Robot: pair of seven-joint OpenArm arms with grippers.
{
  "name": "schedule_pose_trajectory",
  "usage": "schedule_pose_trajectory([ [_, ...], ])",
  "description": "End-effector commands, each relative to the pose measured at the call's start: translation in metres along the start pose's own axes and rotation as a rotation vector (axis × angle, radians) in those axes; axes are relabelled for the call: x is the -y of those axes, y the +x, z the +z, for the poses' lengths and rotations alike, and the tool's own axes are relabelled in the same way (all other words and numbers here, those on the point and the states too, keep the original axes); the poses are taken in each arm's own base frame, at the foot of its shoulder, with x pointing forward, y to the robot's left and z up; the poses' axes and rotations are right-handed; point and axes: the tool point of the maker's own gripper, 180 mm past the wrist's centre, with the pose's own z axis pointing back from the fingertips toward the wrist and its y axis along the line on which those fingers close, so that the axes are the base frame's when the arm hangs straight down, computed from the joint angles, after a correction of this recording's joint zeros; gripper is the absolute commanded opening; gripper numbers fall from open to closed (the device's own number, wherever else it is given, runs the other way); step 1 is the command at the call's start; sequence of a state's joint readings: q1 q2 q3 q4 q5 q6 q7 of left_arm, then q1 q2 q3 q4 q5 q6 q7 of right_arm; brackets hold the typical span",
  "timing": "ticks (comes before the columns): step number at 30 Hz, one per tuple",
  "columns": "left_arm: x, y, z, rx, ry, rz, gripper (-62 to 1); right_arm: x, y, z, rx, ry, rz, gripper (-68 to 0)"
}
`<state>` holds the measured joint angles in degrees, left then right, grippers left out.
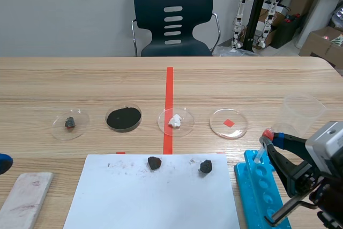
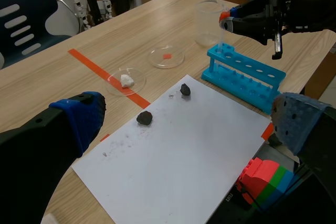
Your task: Pick up the dropper by the top with the right hand
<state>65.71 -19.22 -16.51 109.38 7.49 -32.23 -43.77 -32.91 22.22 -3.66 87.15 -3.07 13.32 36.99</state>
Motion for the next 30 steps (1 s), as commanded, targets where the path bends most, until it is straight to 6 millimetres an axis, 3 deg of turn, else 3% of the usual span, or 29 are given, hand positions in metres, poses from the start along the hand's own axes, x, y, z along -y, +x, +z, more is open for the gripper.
schedule_pose_trajectory([
  [1,0.001,0.009,-0.003,0.041,-0.002,0.008,1.4,0.002,0.009,-0.001,0.036,-0.006,-0.001,-66.6],
  [8,0.001,0.009,-0.003,0.042,-0.002,0.008,1.4,-0.001,0.024,0.003,0.072,-0.009,-0.005,-66.6],
  [30,0.001,0.009,-0.003,0.041,-0.002,0.008,1.4,0.022,0.105,0.028,0.153,-0.102,-0.052,-66.6],
])
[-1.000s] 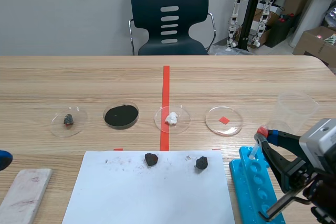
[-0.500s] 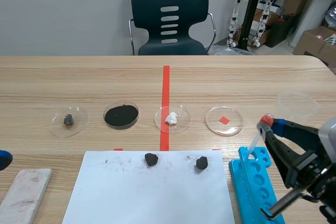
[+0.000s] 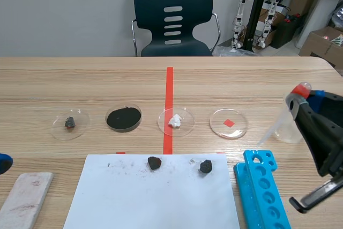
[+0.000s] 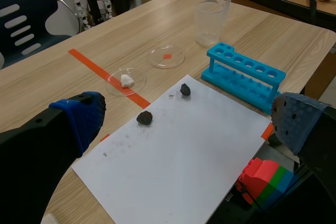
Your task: Pick up the dropper by the top with the right hand
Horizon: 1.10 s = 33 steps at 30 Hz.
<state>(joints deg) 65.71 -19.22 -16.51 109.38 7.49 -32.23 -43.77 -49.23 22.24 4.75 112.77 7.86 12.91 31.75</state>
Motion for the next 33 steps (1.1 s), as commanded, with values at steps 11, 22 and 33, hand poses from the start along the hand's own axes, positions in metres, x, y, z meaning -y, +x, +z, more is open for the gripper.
schedule_pose_trajectory([
  [11,0.001,0.009,-0.003,0.041,-0.002,0.008,1.4,0.020,0.037,0.004,0.014,-0.067,-0.046,-66.6],
  [22,0.001,0.009,-0.003,0.041,-0.002,0.008,1.4,0.030,0.031,0.006,-0.033,-0.096,-0.057,-66.6],
  [33,0.001,0.009,-0.003,0.041,-0.002,0.008,1.4,0.031,0.031,0.006,-0.031,-0.101,-0.073,-66.7],
])
